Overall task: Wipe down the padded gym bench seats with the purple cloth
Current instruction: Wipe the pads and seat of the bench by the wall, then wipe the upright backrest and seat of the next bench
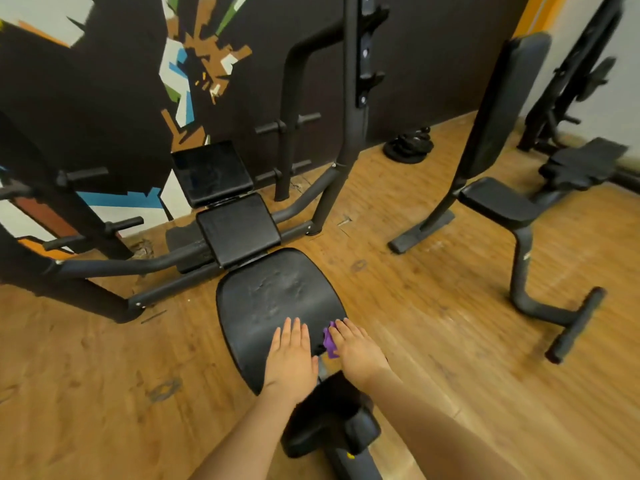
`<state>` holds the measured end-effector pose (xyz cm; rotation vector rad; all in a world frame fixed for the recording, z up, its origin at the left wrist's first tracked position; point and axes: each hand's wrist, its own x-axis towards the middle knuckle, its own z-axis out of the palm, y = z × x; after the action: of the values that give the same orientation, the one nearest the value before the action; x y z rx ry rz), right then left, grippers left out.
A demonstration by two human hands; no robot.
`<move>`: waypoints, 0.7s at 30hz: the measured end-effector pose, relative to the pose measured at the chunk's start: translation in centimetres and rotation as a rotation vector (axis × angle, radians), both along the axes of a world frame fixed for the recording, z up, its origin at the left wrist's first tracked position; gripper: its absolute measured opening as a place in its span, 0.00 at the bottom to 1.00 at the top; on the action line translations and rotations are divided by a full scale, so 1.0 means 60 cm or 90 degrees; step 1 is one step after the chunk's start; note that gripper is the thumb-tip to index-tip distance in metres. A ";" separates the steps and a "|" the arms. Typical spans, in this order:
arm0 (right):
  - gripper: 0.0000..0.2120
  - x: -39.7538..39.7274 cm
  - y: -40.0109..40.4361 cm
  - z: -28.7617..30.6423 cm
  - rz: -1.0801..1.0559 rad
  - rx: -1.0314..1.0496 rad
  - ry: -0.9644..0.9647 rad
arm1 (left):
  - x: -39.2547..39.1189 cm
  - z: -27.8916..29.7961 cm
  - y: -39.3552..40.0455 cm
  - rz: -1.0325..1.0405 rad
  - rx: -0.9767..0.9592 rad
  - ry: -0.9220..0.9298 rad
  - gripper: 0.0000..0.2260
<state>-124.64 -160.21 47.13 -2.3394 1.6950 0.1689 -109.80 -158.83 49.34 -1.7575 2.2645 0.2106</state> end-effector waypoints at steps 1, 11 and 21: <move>0.29 -0.005 0.017 0.009 -0.015 -0.001 0.004 | -0.007 0.004 0.011 -0.017 -0.001 0.006 0.28; 0.27 0.067 0.199 0.044 -0.177 0.004 0.018 | 0.049 0.035 0.135 -0.180 -0.028 0.023 0.28; 0.30 0.092 0.349 0.044 -0.280 0.044 0.007 | 0.060 0.029 0.241 -0.256 -0.008 0.014 0.29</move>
<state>-119.15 -139.25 49.77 -1.8627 2.1197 0.1543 -106.23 -144.37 51.08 -1.2697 2.5758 0.1347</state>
